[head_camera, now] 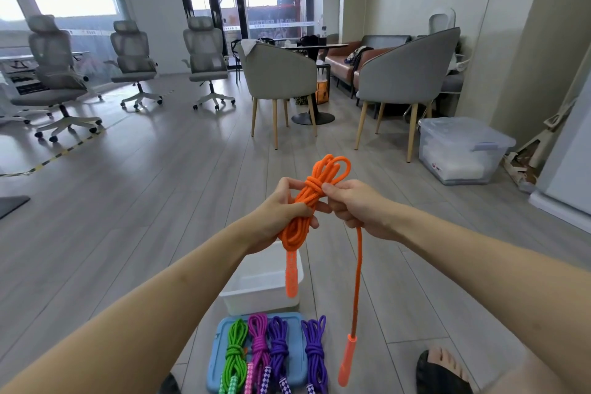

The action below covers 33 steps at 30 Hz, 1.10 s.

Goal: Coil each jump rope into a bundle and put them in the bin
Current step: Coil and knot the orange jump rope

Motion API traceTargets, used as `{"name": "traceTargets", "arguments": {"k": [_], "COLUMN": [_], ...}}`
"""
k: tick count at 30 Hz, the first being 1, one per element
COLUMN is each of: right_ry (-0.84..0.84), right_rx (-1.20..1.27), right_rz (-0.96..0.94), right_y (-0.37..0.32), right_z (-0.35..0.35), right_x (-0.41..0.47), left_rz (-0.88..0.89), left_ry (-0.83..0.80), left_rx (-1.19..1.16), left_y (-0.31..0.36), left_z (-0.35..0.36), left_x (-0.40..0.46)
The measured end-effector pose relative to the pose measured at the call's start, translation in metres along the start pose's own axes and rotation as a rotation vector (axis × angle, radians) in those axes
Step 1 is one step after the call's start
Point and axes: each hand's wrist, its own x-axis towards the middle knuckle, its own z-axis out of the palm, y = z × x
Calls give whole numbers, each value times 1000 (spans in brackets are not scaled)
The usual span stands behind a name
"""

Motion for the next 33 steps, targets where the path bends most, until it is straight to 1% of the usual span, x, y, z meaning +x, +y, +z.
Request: {"name": "traceTargets", "arguments": {"k": [3,6,9,12,14,17,19,22,26,30,33], "right_ry": [-126,-144,-57,38,67,110,140,194,241,198,60], "right_rx": [81,130,140,135,168,222,227,234,240,170,180], "right_rz": [20,8,-26,-38,-46,-73,-96,-112,-132,-145,-138], "right_y": [2,5,4,2,2,-1,-1,0,-3,-3,1], "right_z": [-9,-10,-9,-10,-9,-4,-1,1,0,0,-1], "right_x": [-3,-4,-6,-7,-6,-3,-3,-2,-1,-3,-3], "left_rz": [10,20,23,2,25,33,20,28,30,68,106], "left_ry": [-47,-73,-109,-116,-59,40,24,-38,-6,87,144], "left_rx": [-35,-67,-80,-31,-41,-160,-226,-254,-269,-151,-156], "left_y": [0,-1,-2,-4,-5,-5,-2,1,3,-1,-6], "left_z": [0,0,-2,-1,5,13,16,16,16,14,11], "left_x": [-1,-2,-2,-1,0,4,3,3,7,11,15]}}
